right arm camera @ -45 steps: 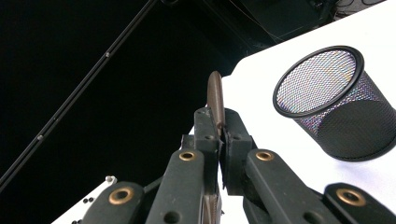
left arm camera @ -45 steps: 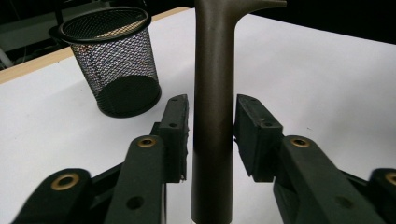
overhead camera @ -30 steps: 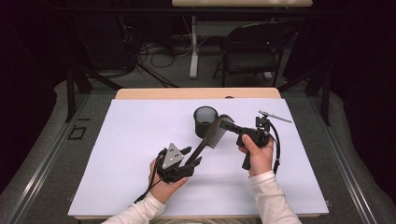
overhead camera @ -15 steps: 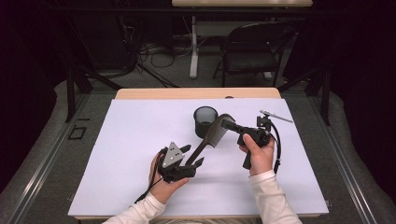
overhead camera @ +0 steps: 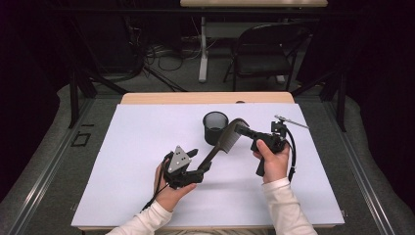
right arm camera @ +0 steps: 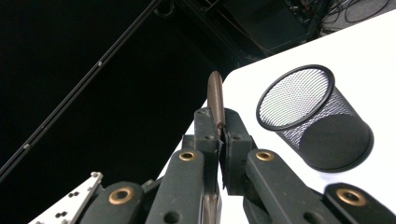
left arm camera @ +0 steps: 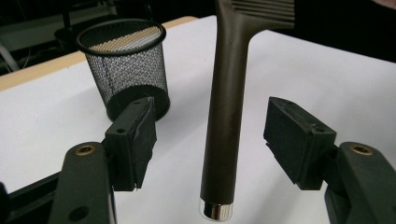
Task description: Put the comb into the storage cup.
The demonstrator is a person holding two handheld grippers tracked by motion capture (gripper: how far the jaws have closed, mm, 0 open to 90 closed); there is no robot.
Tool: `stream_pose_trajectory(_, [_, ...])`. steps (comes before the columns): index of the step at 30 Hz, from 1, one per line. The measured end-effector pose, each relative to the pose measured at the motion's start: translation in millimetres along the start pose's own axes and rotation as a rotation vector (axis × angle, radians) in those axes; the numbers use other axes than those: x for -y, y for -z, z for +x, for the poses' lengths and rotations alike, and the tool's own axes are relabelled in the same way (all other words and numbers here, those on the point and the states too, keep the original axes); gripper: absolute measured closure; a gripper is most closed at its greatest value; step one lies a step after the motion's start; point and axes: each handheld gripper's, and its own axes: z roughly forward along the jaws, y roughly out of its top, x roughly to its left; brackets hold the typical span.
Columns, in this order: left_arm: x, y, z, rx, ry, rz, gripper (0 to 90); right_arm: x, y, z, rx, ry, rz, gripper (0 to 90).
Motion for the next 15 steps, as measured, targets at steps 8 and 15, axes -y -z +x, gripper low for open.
stream_pose_trajectory(8, [-1.8, 2.6, 12.6, 0.018, 0.054, 0.010, 32.9, -2.7, 4.5, -3.8, 0.016, 0.012, -0.017, 87.7])
stream_pose_trajectory(15, [-3.6, 3.3, 17.3, 0.022, 0.045, 0.019, 26.3, -4.0, 6.5, -5.2, 0.026, 0.017, -0.029, 87.7])
